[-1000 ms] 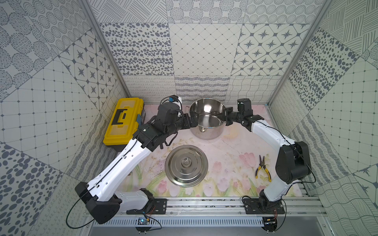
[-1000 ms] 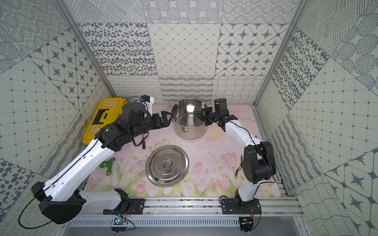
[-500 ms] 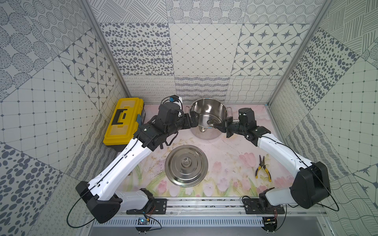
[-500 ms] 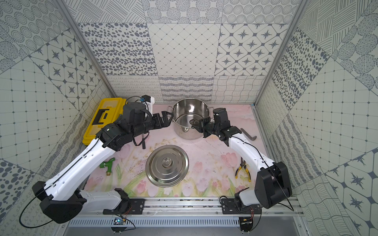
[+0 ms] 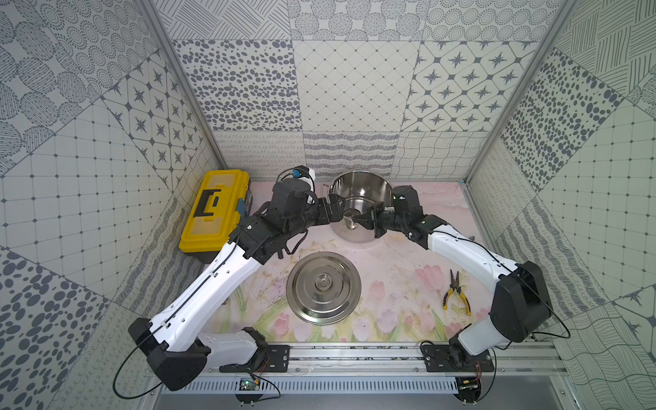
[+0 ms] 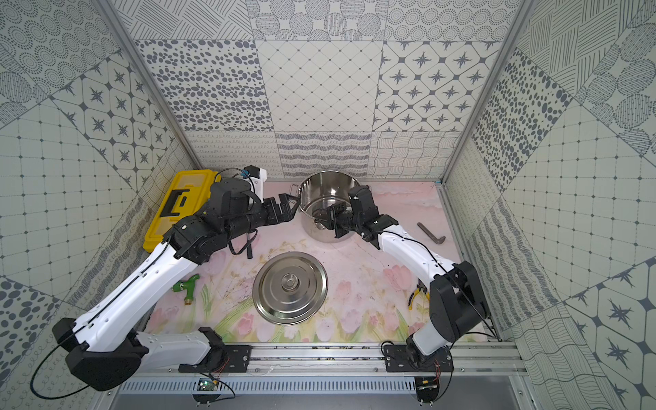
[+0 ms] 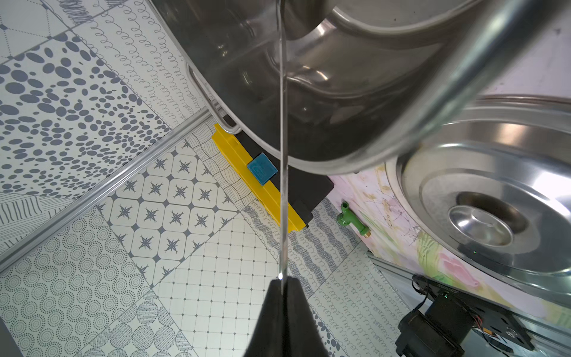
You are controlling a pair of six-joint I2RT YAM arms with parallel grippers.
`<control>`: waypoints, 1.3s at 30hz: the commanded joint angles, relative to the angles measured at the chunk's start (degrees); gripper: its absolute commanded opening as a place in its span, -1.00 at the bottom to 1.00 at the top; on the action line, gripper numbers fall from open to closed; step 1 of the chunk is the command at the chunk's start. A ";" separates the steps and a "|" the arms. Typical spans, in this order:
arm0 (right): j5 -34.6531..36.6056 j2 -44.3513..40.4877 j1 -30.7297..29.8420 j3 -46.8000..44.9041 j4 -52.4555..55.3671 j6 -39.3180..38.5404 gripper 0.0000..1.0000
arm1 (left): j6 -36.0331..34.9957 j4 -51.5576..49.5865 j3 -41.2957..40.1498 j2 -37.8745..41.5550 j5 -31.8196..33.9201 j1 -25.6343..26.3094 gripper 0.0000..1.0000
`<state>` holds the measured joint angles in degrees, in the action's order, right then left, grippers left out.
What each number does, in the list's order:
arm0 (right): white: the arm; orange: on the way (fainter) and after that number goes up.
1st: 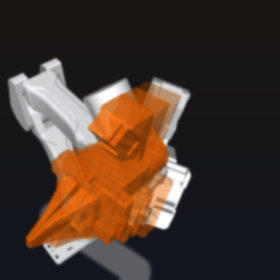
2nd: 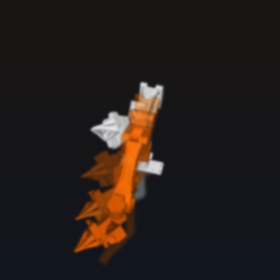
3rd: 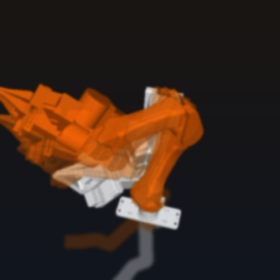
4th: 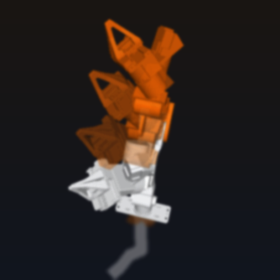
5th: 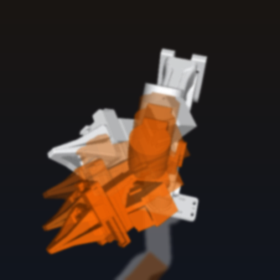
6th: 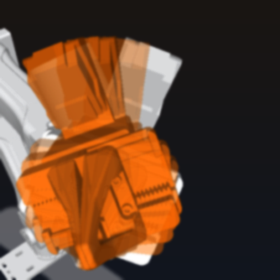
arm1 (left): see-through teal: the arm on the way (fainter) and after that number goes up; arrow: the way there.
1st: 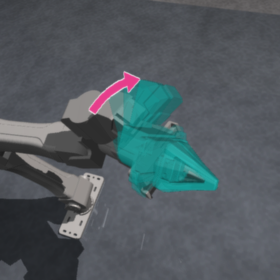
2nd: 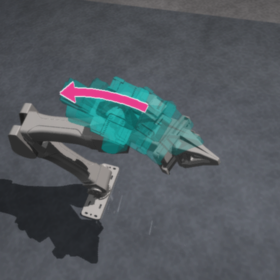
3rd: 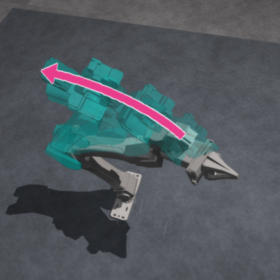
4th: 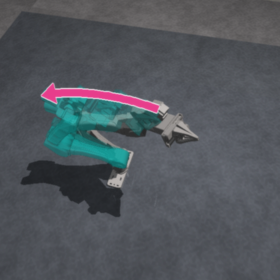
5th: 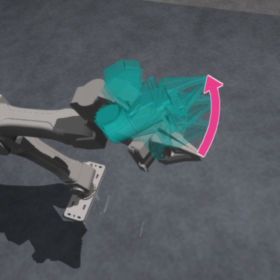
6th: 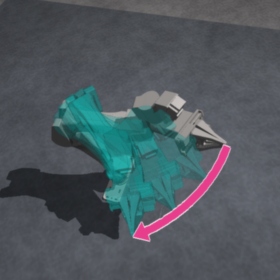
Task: Stir the soup with a spoon
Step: Stir the soup in the pan with a stick.
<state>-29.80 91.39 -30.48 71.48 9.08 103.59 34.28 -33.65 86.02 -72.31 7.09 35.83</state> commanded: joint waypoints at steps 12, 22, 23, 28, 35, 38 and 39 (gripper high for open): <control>-2.57 10.31 7.29 11.55 -4.29 -1.93 -1.00 | -2.55 1.39 -0.24 2.13 1.08 -0.21 0.99; -6.71 4.37 13.77 3.62 -4.34 -4.39 -1.00 | -2.04 2.51 -0.07 0.78 0.21 -0.17 1.00; -7.05 3.29 13.93 2.44 -4.34 -4.50 -1.00 | -1.90 2.71 0.09 0.48 0.00 -0.24 0.99; -7.69 -3.25 14.31 -4.40 -3.92 -4.56 -1.00 | -1.73 2.80 1.12 -0.67 -0.78 -0.30 1.00; -6.95 -11.60 12.98 -10.30 -1.71 -4.11 -1.00 | -0.49 2.80 0.93 -1.25 -1.81 -0.25 0.99; -5.85 -13.24 10.25 -11.51 -1.44 -3.37 -1.00 | -0.05 2.83 0.73 -1.42 -2.08 -0.29 0.99; -5.42 -13.31 8.97 -11.77 -1.66 -2.93 -1.00 | 0.06 2.88 0.73 -1.40 -2.08 -0.28 0.99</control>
<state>-35.77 79.55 -18.46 60.77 8.88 99.77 33.50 -33.65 86.30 -73.34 6.42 35.79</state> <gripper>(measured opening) 0.089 0.996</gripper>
